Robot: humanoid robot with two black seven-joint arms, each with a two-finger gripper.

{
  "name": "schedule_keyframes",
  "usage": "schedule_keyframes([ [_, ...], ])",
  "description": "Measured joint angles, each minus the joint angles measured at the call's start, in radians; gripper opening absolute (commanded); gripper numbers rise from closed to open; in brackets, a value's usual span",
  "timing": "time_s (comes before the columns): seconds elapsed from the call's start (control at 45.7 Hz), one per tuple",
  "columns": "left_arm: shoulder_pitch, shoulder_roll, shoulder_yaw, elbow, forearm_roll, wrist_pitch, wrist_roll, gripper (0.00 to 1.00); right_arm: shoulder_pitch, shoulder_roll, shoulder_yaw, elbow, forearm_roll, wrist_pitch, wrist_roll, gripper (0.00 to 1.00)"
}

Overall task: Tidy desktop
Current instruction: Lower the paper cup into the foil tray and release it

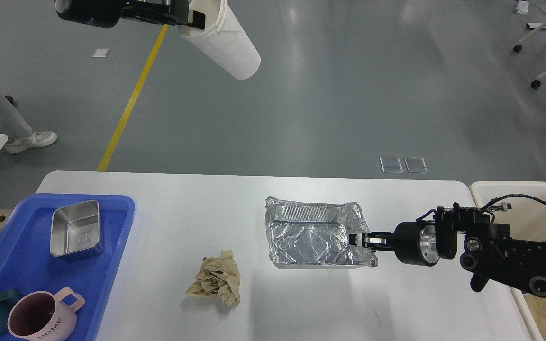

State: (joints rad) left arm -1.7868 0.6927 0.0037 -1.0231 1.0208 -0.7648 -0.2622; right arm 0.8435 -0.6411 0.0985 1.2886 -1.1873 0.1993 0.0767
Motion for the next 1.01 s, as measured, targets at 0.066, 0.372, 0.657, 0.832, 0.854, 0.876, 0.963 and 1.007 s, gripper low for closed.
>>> schedule_keyframes([
  [0.066,-0.008,-0.022,0.002,0.000,0.000,-0.012,0.000,0.02,0.000,0.000,0.000,0.000,0.000,0.000,0.000,0.00],
  [0.372,0.055,-0.192,0.014,-0.008,0.000,-0.045,0.014,0.02,-0.001,-0.005,-0.001,0.000,-0.001,0.000,0.000,0.00],
  [0.657,0.126,-0.384,0.060,0.012,0.020,-0.035,0.024,0.03,-0.001,-0.010,0.002,0.000,-0.001,0.000,0.000,0.00],
  [0.832,0.130,-0.480,0.130,0.030,0.042,-0.019,0.029,0.03,0.000,-0.011,0.005,0.000,-0.001,-0.001,0.000,0.00],
  [0.854,0.130,-0.490,0.139,0.033,0.048,-0.017,0.033,0.03,0.000,-0.011,0.005,0.000,-0.001,-0.001,0.000,0.00],
  [0.876,0.131,-0.503,0.151,0.037,0.054,-0.014,0.039,0.03,0.000,-0.011,0.006,0.000,-0.001,-0.001,0.000,0.00],
  [0.963,0.137,-0.551,0.194,0.054,0.070,0.005,0.072,0.04,0.000,-0.012,0.007,0.000,-0.002,-0.001,0.000,0.00],
  [1.007,0.143,-0.575,0.214,0.065,0.073,0.018,0.086,0.04,0.000,-0.014,0.007,0.000,-0.003,-0.001,0.000,0.00],
])
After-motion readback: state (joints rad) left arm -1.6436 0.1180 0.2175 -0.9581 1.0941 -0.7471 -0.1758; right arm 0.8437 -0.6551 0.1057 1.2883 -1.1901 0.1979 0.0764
